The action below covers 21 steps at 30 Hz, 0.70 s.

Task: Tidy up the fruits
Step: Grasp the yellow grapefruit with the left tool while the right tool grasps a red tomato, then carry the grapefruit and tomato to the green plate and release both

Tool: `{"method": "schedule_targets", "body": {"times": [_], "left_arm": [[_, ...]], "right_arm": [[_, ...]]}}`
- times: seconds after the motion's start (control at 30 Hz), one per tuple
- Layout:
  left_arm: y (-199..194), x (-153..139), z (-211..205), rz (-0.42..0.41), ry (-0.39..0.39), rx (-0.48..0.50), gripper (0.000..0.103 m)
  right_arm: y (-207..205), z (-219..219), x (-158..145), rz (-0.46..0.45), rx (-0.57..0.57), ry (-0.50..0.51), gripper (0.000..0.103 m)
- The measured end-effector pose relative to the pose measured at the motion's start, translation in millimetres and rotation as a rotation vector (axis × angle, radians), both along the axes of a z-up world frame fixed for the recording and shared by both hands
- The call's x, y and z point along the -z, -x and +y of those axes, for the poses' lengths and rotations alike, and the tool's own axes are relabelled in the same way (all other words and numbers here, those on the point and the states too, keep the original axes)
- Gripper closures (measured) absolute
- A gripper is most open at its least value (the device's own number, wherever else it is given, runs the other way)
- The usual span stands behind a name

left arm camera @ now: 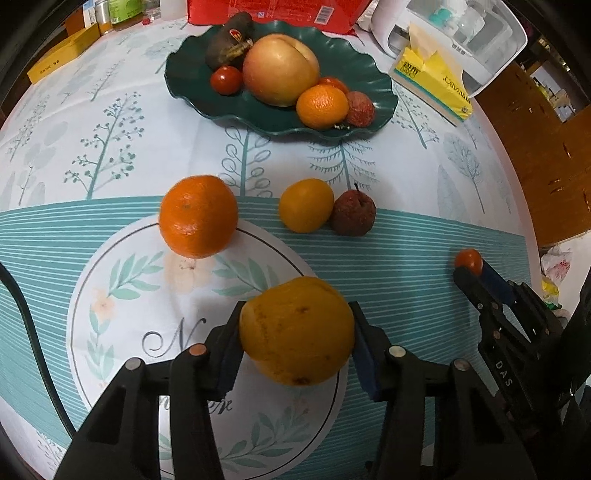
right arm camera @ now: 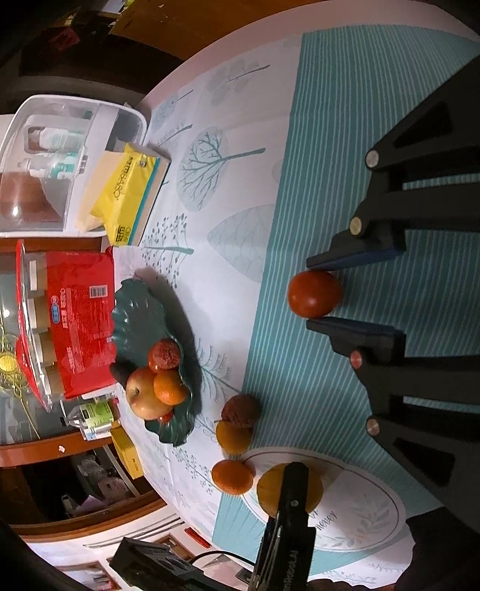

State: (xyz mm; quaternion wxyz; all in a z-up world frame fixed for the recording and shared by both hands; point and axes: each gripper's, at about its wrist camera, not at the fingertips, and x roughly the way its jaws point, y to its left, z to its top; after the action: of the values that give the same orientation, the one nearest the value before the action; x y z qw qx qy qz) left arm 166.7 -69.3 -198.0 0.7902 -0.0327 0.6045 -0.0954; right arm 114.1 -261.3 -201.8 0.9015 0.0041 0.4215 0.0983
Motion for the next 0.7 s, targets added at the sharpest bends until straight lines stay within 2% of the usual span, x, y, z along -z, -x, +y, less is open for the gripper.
{"method": "schedule_targets", "body": {"times": [0.43,0.7], "left_arm": [[-1,-47,40,-0.115,0.018,-0.05,0.053],[-32,-77,62,-0.196,-0.007,-0.025,0.053]], "right_arm": [[-7,25,-24,-0.035,-0.04,-0.003,0.077],[-33,46,-45,-0.081,-0.04,-0.014,0.077]]}}
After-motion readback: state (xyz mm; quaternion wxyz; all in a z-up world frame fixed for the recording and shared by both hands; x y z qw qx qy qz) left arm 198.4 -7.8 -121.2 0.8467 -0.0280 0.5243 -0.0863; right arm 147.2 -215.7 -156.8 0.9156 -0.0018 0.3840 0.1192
